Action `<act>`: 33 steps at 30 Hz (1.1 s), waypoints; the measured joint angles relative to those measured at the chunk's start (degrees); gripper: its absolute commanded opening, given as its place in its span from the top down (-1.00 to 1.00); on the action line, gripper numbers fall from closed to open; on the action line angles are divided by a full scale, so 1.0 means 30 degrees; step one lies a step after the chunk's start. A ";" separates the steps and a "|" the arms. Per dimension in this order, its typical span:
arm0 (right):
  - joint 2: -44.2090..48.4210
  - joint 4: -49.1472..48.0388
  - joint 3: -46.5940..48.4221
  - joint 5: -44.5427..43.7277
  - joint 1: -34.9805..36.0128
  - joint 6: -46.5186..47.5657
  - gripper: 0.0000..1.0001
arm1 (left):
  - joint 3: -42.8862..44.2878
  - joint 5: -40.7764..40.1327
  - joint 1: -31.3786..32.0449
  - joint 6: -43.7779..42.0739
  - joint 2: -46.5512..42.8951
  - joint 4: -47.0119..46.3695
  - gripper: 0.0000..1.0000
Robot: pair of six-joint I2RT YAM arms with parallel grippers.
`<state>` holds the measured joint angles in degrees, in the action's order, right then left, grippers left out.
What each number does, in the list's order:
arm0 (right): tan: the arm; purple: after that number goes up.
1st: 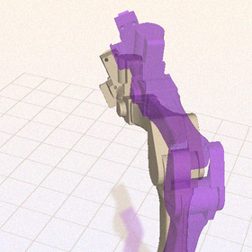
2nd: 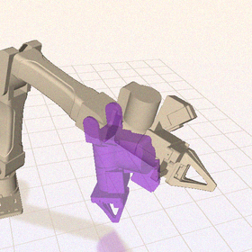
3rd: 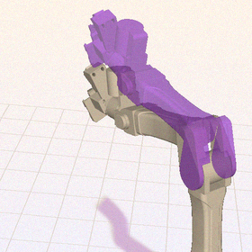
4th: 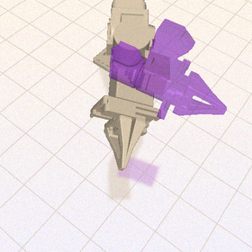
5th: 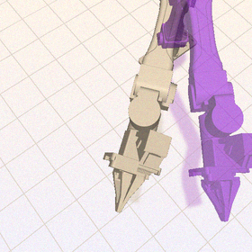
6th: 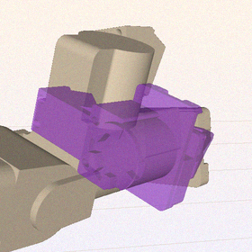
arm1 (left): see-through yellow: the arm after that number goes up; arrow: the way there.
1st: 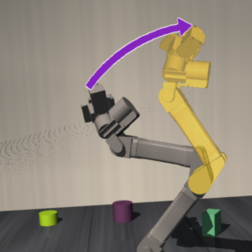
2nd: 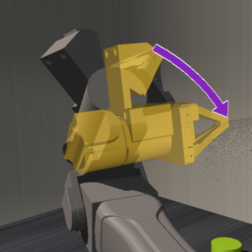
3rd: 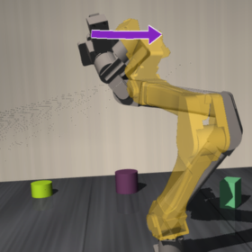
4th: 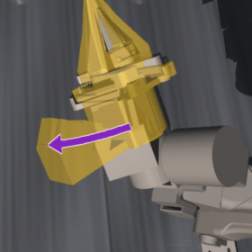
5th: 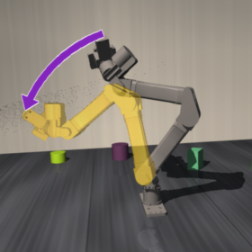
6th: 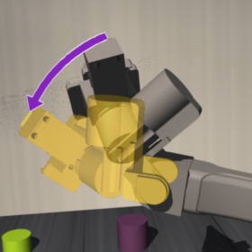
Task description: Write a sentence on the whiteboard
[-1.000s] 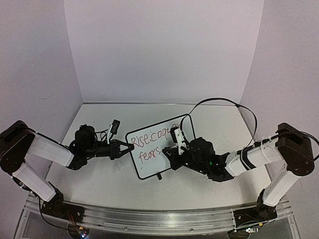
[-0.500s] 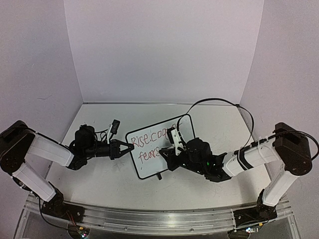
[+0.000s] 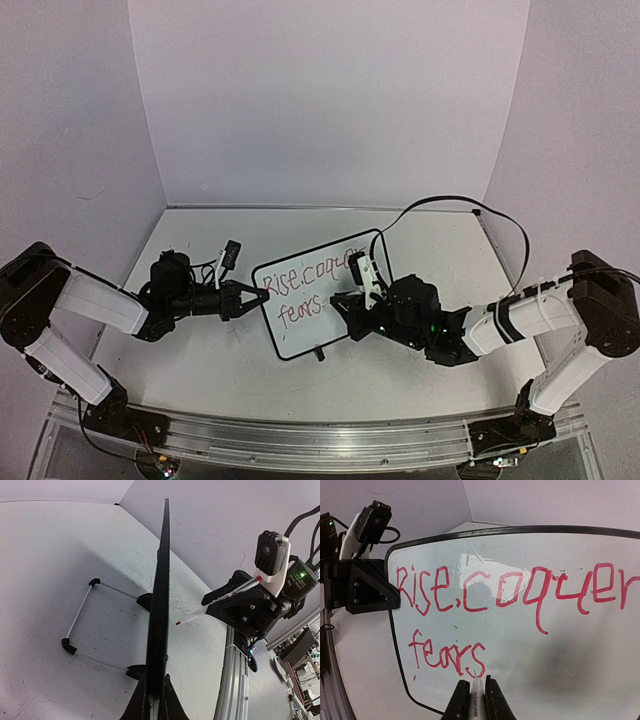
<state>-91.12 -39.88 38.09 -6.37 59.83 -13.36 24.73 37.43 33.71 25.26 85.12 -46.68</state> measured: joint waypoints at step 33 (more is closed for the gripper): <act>0.7294 0.2489 -0.1422 -0.2572 -0.0630 0.0948 1.00 | 0.0007 -0.0930 -0.0007 0.0030 -0.1960 0.2872 -0.36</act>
<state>-69.24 -32.41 33.82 -14.09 57.94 -10.52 24.75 34.64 33.69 25.35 79.24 -38.06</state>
